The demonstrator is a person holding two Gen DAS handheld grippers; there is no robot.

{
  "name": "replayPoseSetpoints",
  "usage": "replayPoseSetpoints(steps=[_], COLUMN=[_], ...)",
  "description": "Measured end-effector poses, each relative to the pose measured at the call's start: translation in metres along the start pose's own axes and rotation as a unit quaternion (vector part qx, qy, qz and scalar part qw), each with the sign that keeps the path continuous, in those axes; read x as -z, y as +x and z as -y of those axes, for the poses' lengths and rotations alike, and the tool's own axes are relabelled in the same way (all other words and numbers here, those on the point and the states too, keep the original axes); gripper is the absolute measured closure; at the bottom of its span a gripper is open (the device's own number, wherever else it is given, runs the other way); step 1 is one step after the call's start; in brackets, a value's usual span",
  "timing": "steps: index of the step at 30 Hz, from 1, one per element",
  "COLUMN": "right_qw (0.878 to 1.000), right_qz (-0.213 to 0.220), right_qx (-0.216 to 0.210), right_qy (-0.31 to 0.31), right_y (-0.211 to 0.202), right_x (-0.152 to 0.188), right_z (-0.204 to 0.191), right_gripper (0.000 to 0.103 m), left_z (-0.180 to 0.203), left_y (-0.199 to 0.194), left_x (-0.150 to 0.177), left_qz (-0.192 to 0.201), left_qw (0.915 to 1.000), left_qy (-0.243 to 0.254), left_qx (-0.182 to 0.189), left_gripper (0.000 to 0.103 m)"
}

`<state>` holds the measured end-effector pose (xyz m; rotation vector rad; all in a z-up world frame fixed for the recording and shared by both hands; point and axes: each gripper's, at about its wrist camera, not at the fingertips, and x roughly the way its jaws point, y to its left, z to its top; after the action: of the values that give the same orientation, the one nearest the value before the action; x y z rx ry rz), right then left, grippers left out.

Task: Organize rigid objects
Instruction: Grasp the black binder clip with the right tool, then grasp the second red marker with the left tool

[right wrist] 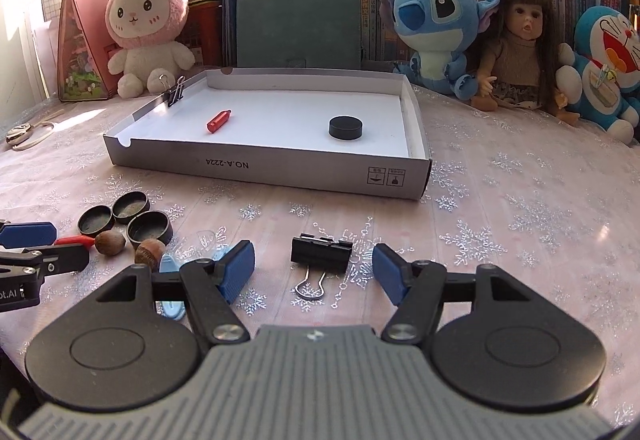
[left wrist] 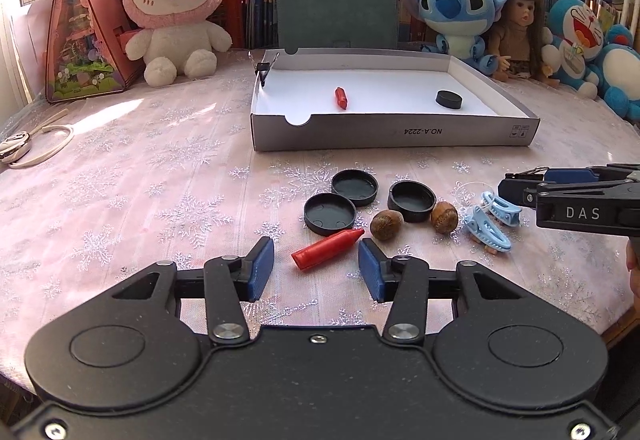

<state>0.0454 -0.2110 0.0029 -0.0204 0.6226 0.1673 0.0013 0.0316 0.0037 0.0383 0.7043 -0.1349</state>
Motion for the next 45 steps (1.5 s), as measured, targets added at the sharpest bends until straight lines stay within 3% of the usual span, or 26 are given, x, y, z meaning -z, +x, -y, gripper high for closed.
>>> replayPoseSetpoints(steps=[2, 8, 12, 17, 22, 26, 37, 45], right_qw=[1.000, 1.000, 1.000, 0.999, 0.999, 0.999, 0.999, 0.999], right_qz=[0.000, 0.001, 0.002, 0.007, 0.010, 0.009, 0.008, 0.010], right_qx=[0.001, -0.001, 0.003, 0.006, 0.012, 0.019, 0.036, 0.038], right_qy=[0.010, 0.025, 0.029, 0.037, 0.035, 0.030, 0.023, 0.024], right_y=[0.001, 0.004, 0.007, 0.007, 0.007, 0.006, 0.001, 0.000], right_x=[-0.001, -0.004, -0.004, -0.004, -0.004, -0.001, 0.004, 0.005], right_z=[0.002, 0.004, 0.004, 0.002, 0.002, 0.006, 0.015, 0.016], right_gripper=[0.026, 0.026, 0.035, 0.045, 0.056, 0.062, 0.062, 0.057], left_z=[0.003, 0.009, 0.009, 0.011, 0.014, 0.008, -0.018, -0.029], left_y=[-0.001, -0.001, -0.001, 0.004, 0.006, 0.005, 0.004, -0.005], left_x=[0.000, 0.001, 0.000, -0.002, -0.003, -0.002, -0.002, 0.003], left_qz=[0.000, 0.002, 0.002, 0.007, 0.009, 0.010, 0.008, 0.003], left_qw=[0.9999, 0.9998, 0.9997, 0.9996, 0.9992, 0.9996, 0.9999, 0.9995], left_qy=[0.004, 0.010, 0.010, 0.003, 0.014, 0.015, 0.006, 0.010], left_qx=[0.013, 0.019, 0.023, 0.028, 0.036, 0.023, -0.011, -0.028], left_gripper=[0.070, 0.072, 0.075, 0.072, 0.063, 0.060, 0.051, 0.045])
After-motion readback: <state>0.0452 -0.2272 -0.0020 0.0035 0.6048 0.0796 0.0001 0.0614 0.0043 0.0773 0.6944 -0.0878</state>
